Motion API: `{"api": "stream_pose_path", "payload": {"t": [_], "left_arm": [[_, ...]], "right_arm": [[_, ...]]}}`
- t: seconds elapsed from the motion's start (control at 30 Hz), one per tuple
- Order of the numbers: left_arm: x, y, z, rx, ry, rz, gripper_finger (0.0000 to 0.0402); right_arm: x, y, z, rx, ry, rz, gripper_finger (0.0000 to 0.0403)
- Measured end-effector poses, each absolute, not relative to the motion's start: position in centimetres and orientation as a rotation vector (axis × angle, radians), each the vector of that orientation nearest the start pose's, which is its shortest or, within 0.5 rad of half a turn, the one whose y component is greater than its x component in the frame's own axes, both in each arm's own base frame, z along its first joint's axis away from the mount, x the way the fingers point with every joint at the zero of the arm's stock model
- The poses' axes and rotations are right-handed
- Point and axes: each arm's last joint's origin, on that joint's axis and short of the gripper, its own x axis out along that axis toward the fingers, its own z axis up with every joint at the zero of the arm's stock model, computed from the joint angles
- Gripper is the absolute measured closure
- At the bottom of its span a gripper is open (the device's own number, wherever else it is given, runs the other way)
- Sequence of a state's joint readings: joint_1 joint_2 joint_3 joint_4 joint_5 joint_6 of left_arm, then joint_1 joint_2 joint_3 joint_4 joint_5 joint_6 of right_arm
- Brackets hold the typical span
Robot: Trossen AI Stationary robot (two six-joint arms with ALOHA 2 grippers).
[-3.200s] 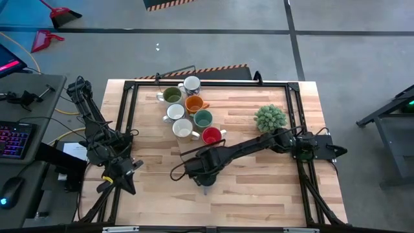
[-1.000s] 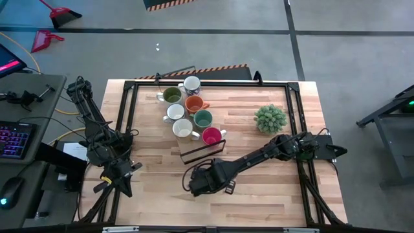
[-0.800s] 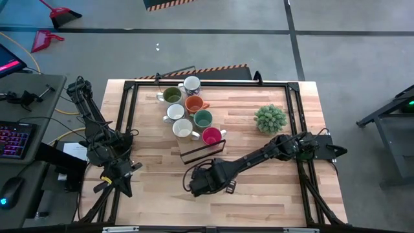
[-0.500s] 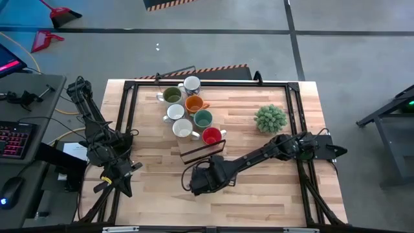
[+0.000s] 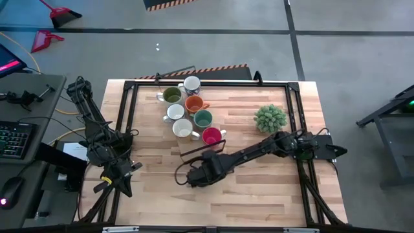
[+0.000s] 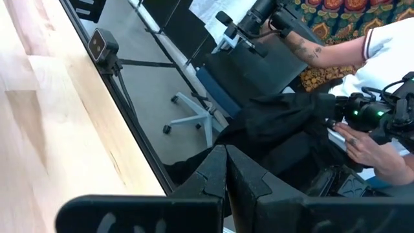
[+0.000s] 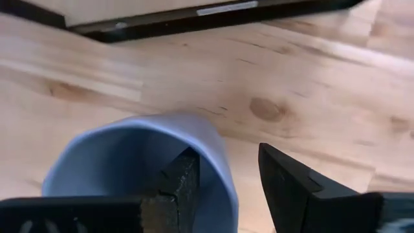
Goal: Place coffee mugs
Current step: Put the blue mug on the shelf
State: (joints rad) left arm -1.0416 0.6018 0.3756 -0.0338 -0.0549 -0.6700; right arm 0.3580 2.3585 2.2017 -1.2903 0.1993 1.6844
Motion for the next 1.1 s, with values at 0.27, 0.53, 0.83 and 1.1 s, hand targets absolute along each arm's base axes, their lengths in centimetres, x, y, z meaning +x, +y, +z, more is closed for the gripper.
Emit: {"api": "stream_pose_path", "payload": {"t": [0.27, 0.53, 0.83, 1.1], "left_arm": [[7.6, -12.7, 23.2, -0.478, 0.549, -0.856, 0.0402], [7.6, -12.7, 23.2, -0.478, 0.549, -0.856, 0.0402], [7.6, -12.7, 23.2, -0.479, 0.544, -0.846, 0.0401], [7.6, -12.7, 23.2, -0.478, 0.543, -0.845, 0.0402]], "right_arm": [[45.0, 14.5, 21.6, 0.771, 1.176, -0.790, 0.0267], [46.1, 13.6, 21.7, 0.470, 1.226, -0.472, 0.0267], [46.4, 13.5, 21.7, 0.227, 1.307, -0.131, 0.0267], [46.7, 13.6, 21.8, 0.097, 1.277, -0.015, 0.0268]]}}
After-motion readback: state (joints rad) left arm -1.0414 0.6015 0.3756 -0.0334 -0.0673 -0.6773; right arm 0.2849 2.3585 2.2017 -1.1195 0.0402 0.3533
